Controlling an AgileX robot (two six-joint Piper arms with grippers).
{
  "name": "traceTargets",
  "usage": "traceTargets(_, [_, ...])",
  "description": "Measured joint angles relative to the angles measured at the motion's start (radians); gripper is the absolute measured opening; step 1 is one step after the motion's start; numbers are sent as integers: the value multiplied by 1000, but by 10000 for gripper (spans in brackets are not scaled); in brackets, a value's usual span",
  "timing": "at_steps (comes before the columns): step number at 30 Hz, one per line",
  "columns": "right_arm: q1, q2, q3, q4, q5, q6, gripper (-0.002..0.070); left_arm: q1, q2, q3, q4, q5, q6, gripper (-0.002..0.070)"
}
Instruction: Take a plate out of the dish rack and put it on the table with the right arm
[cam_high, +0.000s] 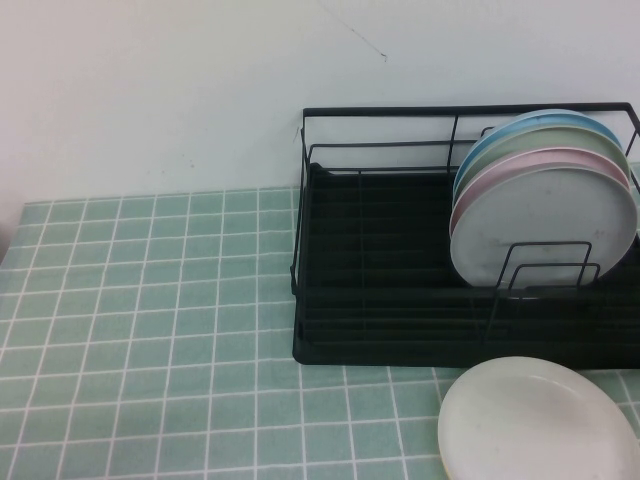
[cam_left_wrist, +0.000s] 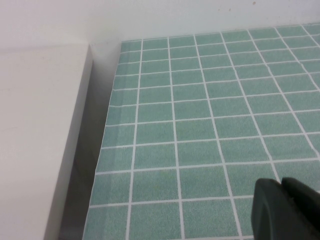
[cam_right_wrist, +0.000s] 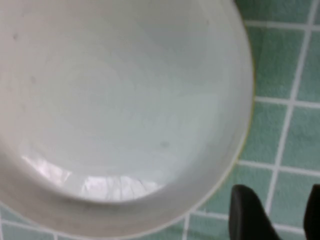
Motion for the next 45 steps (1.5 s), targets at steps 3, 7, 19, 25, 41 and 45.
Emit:
traceTargets(3, [0,-62,-8,-26,46,16,204,0,0,0,0,0,0,-3])
traceTargets(7, [0,-182,-8,-33,89,18,67,0,0,0,0,0,0,-3])
traceTargets(19, [0,-664,17,-40,239,18,-1,0,0,0,0,0,0,-3])
traceTargets(25, [0,-905,21,1,363,18,-1,0,0,0,0,0,0,-3])
traceTargets(41, [-10,-1293,565,-240,-547,-27,-1,0,0,0,0,0,0,-3])
traceTargets(45, [-10,-1421,740,-236,-714,-27,-1,0,0,0,0,0,0,-3])
